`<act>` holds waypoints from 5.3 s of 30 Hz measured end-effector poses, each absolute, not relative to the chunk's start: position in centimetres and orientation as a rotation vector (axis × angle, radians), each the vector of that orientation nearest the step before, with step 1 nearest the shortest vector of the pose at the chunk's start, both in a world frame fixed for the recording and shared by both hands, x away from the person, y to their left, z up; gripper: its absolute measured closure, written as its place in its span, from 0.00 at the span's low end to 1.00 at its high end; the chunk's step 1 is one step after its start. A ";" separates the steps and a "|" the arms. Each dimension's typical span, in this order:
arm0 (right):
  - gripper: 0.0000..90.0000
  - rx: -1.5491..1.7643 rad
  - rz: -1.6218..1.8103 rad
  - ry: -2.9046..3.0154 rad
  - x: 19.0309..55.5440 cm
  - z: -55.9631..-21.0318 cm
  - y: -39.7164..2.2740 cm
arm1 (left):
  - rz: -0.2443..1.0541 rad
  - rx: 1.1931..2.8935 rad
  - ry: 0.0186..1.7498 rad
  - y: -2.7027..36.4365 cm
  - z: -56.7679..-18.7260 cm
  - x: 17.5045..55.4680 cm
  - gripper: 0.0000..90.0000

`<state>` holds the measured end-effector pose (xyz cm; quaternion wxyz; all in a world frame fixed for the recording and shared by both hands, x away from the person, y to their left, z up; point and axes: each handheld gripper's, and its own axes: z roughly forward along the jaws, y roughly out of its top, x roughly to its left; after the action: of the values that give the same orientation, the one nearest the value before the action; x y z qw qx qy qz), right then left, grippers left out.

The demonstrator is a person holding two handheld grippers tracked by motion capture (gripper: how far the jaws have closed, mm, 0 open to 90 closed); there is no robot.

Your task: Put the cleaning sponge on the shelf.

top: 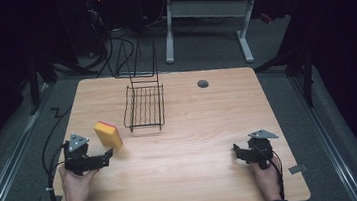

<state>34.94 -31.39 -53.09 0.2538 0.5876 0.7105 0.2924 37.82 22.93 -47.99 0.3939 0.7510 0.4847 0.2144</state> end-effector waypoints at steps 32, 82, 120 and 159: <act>0.25 1.596 0.795 1.931 34.9 -53.1 -31.4 | 0.519 1.957 1.253 21.6 -48.0 42.1 0.00; 0.25 1.596 0.794 1.931 34.9 -53.1 -31.4 | 0.503 1.952 1.185 21.0 -48.4 42.4 0.26; 0.25 1.598 0.798 1.931 34.9 -53.1 -31.4 | 0.463 1.961 1.042 19.2 -43.8 40.1 0.27; 0.24 1.587 0.798 1.935 34.9 -53.1 -31.4 | 0.455 1.999 0.969 13.7 -41.5 44.0 0.27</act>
<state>34.92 -31.44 -53.11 0.2546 0.5843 0.7124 0.2937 44.02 13.68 -41.51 0.4233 0.7987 0.3871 0.1817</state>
